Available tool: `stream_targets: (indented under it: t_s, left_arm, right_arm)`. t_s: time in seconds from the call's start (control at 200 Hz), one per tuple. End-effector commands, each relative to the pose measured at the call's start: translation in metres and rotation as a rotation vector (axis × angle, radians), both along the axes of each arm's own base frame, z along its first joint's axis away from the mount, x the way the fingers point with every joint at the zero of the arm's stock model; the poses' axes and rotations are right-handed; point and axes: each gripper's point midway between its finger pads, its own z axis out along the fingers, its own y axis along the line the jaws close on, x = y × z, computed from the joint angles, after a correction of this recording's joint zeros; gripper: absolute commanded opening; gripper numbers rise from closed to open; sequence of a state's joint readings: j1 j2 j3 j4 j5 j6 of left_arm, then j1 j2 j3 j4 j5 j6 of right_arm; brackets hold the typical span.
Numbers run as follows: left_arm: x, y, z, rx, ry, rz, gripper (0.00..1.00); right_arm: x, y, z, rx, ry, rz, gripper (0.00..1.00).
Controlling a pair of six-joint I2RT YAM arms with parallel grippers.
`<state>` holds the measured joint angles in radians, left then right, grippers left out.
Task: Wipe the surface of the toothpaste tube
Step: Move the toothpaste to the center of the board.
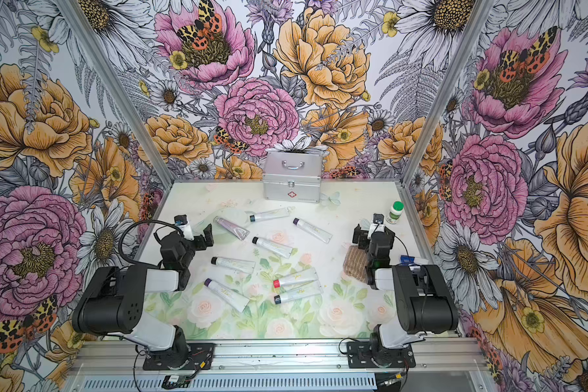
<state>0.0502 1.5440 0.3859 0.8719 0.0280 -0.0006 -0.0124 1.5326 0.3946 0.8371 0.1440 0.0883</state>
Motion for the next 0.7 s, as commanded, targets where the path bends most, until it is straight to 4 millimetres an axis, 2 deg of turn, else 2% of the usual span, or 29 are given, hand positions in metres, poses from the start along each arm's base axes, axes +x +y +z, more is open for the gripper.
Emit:
stream_targets:
  t_s: [0.0, 0.696]
  left_arm:
    - [0.0022, -0.0006, 0.0083, 0.000, -0.025, 0.000, 0.99]
    - [0.0025, -0.0012, 0.0083, 0.009, -0.024, 0.007, 0.99]
  right_arm:
    - [0.0013, 0.0029, 0.0030, 0.003, -0.009, 0.017, 1.00]
    - [0.0014, 0.0023, 0.0029, 0.010, -0.009, 0.023, 1.00]
